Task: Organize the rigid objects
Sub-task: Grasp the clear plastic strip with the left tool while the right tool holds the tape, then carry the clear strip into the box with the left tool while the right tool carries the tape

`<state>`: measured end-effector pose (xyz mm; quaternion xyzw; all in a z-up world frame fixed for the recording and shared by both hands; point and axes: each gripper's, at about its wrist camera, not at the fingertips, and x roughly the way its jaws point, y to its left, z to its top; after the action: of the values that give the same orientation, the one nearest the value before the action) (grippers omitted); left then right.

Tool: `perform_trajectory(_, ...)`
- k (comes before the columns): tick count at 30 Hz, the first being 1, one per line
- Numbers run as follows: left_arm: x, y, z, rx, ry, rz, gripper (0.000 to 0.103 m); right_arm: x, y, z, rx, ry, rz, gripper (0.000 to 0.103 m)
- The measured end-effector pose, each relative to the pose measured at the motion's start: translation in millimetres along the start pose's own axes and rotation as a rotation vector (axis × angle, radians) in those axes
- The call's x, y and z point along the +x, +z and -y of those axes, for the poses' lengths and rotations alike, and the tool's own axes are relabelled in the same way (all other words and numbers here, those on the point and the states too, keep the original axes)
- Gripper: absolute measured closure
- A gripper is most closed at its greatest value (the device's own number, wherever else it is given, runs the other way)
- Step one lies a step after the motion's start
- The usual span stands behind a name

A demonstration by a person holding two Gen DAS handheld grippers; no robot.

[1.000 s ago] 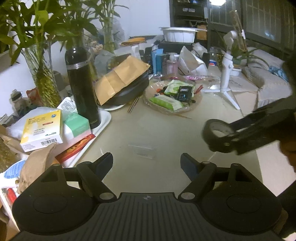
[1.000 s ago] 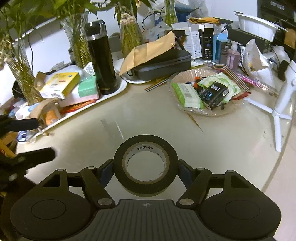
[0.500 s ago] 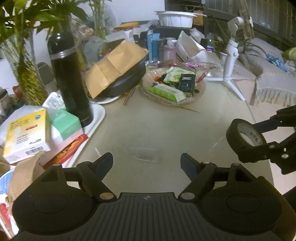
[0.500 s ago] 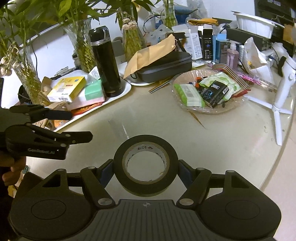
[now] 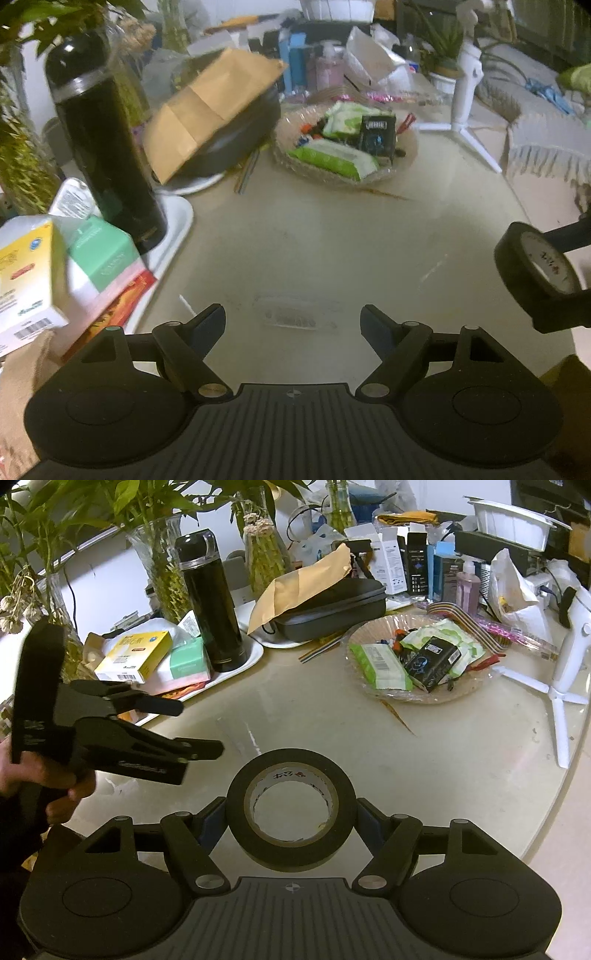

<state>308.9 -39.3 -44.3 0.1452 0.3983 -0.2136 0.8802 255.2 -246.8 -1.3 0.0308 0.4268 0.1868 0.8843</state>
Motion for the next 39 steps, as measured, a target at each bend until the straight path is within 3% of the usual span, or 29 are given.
perform_trajectory(8,29.4,2.0,2.6,0.047,-0.017,-0.063,0.023,3.0,1.2,-0.2,0.0,0.015,-0.009,0.028)
perform_trajectory(20,46.6,3.7,1.7,0.032,-0.051,-0.087,0.023,5.5,1.9,-0.8,0.0,0.02,-0.014,0.028)
perform_trajectory(22,45.7,3.1,3.5,0.04,-0.052,-0.078,0.036,5.6,1.9,-0.7,0.001,0.022,-0.014,0.028)
perform_trajectory(30,36.7,7.8,1.2,0.004,-0.036,-0.049,0.036,6.0,1.0,-1.5,0.0,0.011,-0.016,0.028)
perform_trajectory(39,-4.2,12.5,2.3,-0.01,-0.03,0.08,0.036,6.8,1.3,-1.3,0.012,0.0,-0.008,0.028)
